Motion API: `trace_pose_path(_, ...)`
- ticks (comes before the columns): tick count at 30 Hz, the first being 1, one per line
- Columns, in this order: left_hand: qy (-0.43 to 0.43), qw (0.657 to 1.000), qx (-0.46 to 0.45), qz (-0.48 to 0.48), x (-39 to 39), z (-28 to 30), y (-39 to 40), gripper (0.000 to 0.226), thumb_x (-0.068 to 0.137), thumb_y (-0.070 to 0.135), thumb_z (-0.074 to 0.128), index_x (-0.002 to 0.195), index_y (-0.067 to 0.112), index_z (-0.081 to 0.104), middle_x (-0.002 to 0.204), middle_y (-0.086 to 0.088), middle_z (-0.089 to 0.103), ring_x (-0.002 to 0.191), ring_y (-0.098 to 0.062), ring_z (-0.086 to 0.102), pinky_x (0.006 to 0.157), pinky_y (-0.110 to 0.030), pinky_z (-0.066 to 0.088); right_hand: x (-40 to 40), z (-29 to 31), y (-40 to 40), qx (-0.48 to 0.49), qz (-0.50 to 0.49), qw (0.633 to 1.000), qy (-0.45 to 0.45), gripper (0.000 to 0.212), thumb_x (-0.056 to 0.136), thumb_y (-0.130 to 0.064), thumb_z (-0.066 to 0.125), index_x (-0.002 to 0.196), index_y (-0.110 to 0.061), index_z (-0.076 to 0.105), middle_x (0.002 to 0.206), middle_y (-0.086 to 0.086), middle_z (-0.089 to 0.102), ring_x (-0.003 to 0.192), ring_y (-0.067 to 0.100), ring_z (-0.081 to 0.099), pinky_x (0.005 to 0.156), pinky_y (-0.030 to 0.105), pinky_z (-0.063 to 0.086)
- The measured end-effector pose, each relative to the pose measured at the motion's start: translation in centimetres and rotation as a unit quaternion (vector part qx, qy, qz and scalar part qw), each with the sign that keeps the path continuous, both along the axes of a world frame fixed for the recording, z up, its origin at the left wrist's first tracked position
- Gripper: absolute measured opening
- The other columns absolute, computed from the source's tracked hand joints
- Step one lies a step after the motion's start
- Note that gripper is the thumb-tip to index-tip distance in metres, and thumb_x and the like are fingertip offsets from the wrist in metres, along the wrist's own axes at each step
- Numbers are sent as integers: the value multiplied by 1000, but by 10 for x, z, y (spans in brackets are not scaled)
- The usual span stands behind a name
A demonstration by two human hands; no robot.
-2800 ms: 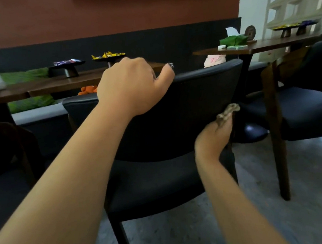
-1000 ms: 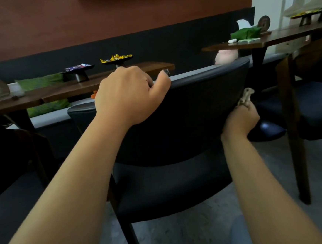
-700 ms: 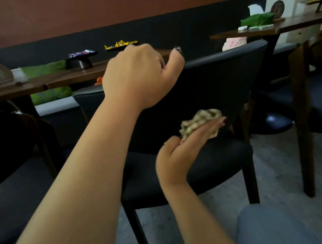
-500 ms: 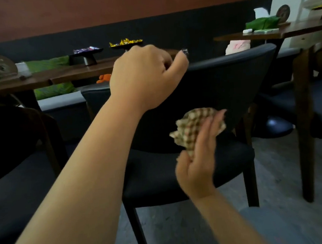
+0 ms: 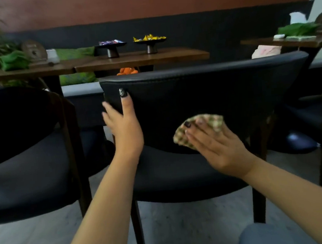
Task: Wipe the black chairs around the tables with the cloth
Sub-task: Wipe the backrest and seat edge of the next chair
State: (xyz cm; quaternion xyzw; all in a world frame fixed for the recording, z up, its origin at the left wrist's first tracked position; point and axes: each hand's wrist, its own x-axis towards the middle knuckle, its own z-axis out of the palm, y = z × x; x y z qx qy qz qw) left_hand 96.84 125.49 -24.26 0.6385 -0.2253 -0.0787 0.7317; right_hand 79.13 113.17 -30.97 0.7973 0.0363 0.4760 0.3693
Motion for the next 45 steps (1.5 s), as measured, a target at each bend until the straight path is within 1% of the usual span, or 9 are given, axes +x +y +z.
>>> trace_pose_path(5, 143, 976, 32, -160, 8, -34, -2, 132, 39, 100, 35, 152, 44, -3, 163, 7, 11, 148, -22, 15, 115, -64, 12, -12, 4, -1, -31, 19, 986, 160, 31, 101, -5, 43, 130, 1, 51, 142, 14, 42, 134, 30, 39, 110, 48, 31)
trace_pose_path(11, 119, 976, -42, -178, 25, -69, 4, 75, 82, 77, 38, 149, 49, 20, 157, 12, 28, 141, -16, 33, 108, -51, 33, 5, 53, 21, 41, 98, 994, 20, 41, 97, 0, 52, 136, 3, 42, 145, 18, 40, 137, 34, 35, 114, 52, 25)
trace_pose_path(15, 173, 965, -116, -158, 34, -98, 25, 50, 98, 55, 32, 145, 40, 37, 147, 8, 47, 128, -15, 49, 102, -43, 40, 20, 25, 18, 38, 125, 980, 151, 33, 97, -5, 54, 129, 3, 51, 139, 18, 46, 137, 32, 37, 114, 49, 27)
trace_pose_path(20, 213, 970, -70, -91, 39, -159, 47, 42, 104, 41, 33, 145, 37, 38, 144, 8, 49, 123, -10, 53, 98, -35, 44, 37, -71, 22, 232, 116, 939, 227, 37, 101, -3, 28, 131, 0, 50, 141, 14, 47, 138, 26, 38, 114, 44, 30)
trace_pose_path(25, 223, 974, 4, -36, 40, -211, 54, 41, 101, 43, 36, 142, 37, 41, 142, 11, 49, 130, -9, 46, 107, -37, 38, 109, -114, 47, 437, 81, 872, 203, 48, 88, -8, 34, 130, 6, 52, 139, 19, 49, 137, 31, 36, 107, 56, 36)
trace_pose_path(29, 278, 960, 29, -7, 38, -229, 47, 16, 102, 41, 38, 106, 41, 54, 99, 24, 60, 114, -7, 54, 99, -37, 42, 173, -134, 61, 471, 48, 842, 259, 52, 90, -9, 39, 141, 0, 39, 150, 18, 34, 144, 30, 22, 119, 47, 15)
trace_pose_path(35, 363, 931, 46, -16, 32, -234, 34, 43, 102, 45, 35, 139, 26, 46, 142, -4, 50, 134, -25, 43, 112, -52, 32, 183, -156, 61, 379, -52, 863, 331, 49, 98, -13, 33, 145, 1, 31, 153, 21, 26, 144, 34, 19, 119, 45, 10)
trace_pose_path(38, 390, 916, 88, -41, 28, -238, 27, 46, 101, 48, 37, 139, 24, 49, 138, -3, 55, 126, -26, 50, 105, -47, 40, 174, -154, 58, 349, -66, 873, 333, 53, 96, -14, 17, 146, 1, 29, 152, 20, 29, 144, 32, 20, 119, 41, 10)
trace_pose_path(45, 458, 882, 35, -107, 22, -247, 24, 50, 91, 54, 53, 130, 22, 56, 120, -9, 65, 110, -30, 62, 101, -51, 44, 126, -148, 34, 394, -66, 858, 324, 55, 92, -11, 23, 145, -1, 31, 152, 17, 30, 143, 28, 24, 119, 41, 16)
